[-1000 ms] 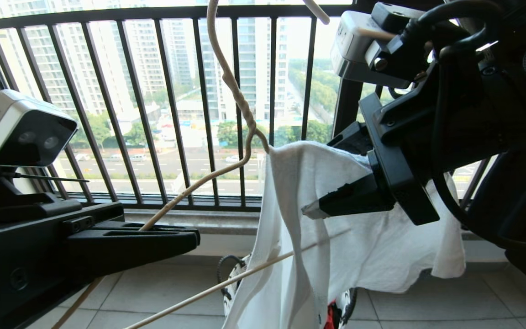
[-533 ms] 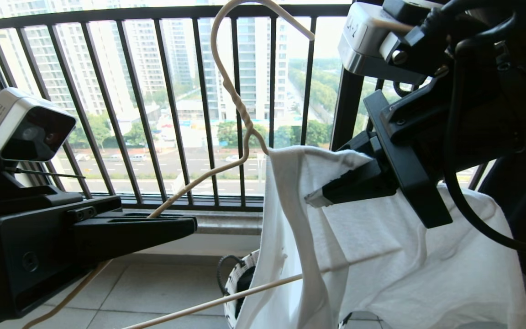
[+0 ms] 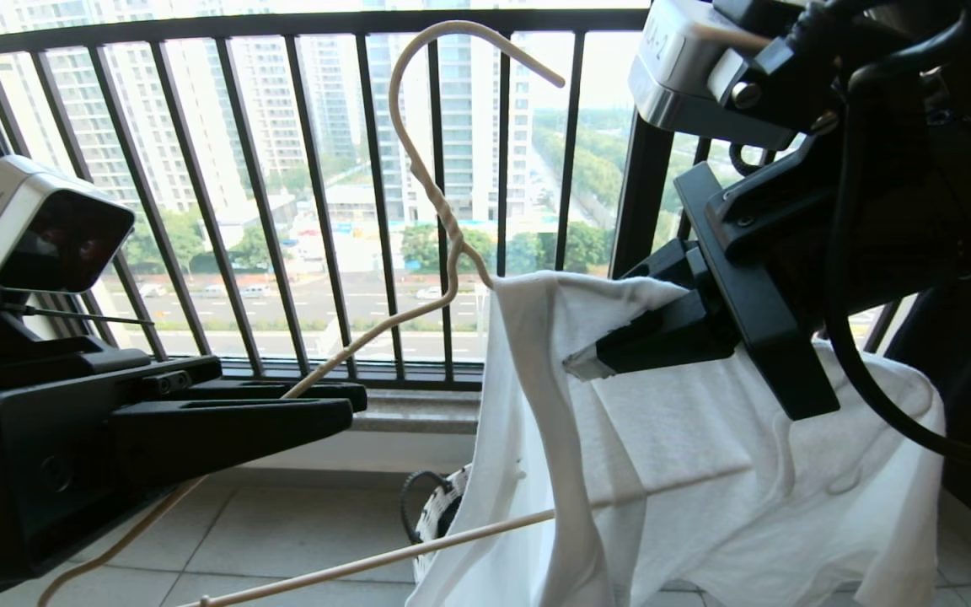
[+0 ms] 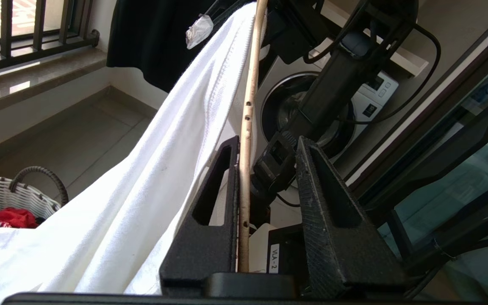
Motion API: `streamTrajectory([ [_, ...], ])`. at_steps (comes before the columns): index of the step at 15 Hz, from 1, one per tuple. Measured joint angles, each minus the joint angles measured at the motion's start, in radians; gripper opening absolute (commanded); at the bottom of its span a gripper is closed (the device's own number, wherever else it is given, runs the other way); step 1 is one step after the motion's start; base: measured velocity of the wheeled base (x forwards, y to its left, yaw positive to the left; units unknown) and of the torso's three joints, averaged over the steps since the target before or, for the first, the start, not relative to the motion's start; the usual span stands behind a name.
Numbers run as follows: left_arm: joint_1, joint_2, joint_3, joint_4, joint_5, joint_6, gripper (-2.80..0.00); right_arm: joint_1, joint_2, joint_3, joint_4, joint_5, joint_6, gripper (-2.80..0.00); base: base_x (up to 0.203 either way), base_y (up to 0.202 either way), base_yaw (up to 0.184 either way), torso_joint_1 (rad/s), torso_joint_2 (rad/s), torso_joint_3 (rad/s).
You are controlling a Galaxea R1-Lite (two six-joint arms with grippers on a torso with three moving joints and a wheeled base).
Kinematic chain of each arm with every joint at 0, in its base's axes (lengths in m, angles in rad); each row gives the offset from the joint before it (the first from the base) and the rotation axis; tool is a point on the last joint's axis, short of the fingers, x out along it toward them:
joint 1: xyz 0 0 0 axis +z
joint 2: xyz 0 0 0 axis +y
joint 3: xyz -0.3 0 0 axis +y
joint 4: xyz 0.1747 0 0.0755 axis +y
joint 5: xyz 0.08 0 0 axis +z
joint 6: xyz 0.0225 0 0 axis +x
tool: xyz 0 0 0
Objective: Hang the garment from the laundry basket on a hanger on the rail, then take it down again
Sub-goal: Hang the clothes on the clothes rack
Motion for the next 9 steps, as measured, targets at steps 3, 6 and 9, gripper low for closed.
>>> streamTrajectory([
  [3,0.026,-0.003,-0.013,0.002,0.001,-0.001,0.0,0.0,-0.002,0.001,0.002,0.0,0.0,-2.8,0.0,0.0,0.0,0.0,0.0,0.0],
  [6,0.089,-0.009,-0.032,0.003,0.001,-0.002,0.0,0.0,-0.009,0.003,0.003,-0.001,0.0,-2.8,0.0,0.0,0.0,0.0,0.0,0.0],
  [9,0.182,-0.013,-0.062,0.003,0.001,-0.003,0.0,0.0,-0.017,0.003,0.008,-0.004,0.0,-2.8,0.0,0.0,0.0,0.0,0.0,0.0],
])
